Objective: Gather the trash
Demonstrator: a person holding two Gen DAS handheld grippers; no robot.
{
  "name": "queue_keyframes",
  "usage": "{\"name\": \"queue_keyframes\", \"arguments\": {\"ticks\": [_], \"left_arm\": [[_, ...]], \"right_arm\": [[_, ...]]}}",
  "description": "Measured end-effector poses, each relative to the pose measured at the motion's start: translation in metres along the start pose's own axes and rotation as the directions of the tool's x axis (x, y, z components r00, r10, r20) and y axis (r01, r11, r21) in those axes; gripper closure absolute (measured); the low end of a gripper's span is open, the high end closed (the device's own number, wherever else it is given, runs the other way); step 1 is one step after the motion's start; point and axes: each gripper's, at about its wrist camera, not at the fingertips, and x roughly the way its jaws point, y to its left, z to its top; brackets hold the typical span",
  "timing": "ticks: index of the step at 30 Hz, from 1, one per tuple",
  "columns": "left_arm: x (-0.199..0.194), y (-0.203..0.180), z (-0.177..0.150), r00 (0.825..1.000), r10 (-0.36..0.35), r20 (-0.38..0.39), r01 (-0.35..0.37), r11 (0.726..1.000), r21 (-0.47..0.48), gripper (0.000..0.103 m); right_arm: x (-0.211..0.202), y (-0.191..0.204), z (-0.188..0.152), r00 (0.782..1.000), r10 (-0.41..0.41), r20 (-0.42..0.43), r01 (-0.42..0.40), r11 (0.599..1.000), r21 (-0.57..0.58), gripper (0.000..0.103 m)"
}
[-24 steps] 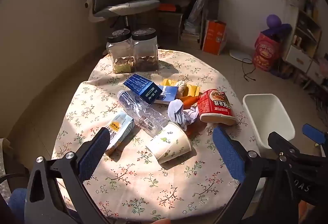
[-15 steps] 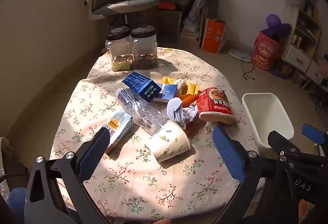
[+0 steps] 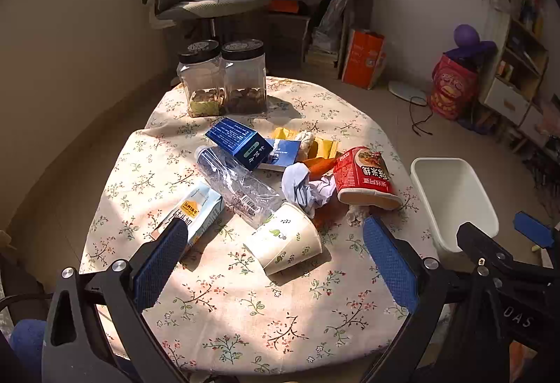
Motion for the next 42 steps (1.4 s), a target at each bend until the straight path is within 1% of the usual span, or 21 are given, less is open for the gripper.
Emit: {"name": "queue_keyframes", "arguments": {"ticks": [5,14,15,42], "left_arm": [[0.003,0.001,-0.001,1.0,-0.013,-0.014,0.013,1.0,-0.011,0.006],[0.001,-0.007,-0.008,1.0,-0.017,-0.016,0.017,1.0,-0.009,0.006],[0.003,0.001,-0.001,1.0,-0.016,-0.017,0.016,1.0,-0.014,0.006],[0.005,0.005,-0.002,0.999,-0.04,-0.027,0.039,0.999,-0.03,0.006]], "right_arm": [[-0.003,0.0,0.001,1.0,-0.002,0.002,0.002,1.0,-0.006,0.007],[-0.003,0.001,0.001,1.0,-0.005,0.003,0.005,1.0,-0.006,0.007],[-0.003,0.0,0.001,1.0,-0.006,0.004,0.006,1.0,-0.006,0.007],[-0.002,-0.001,0.002,1.0,-0.008,0.003,0.008,1.0,-0.007,0.007]]}}
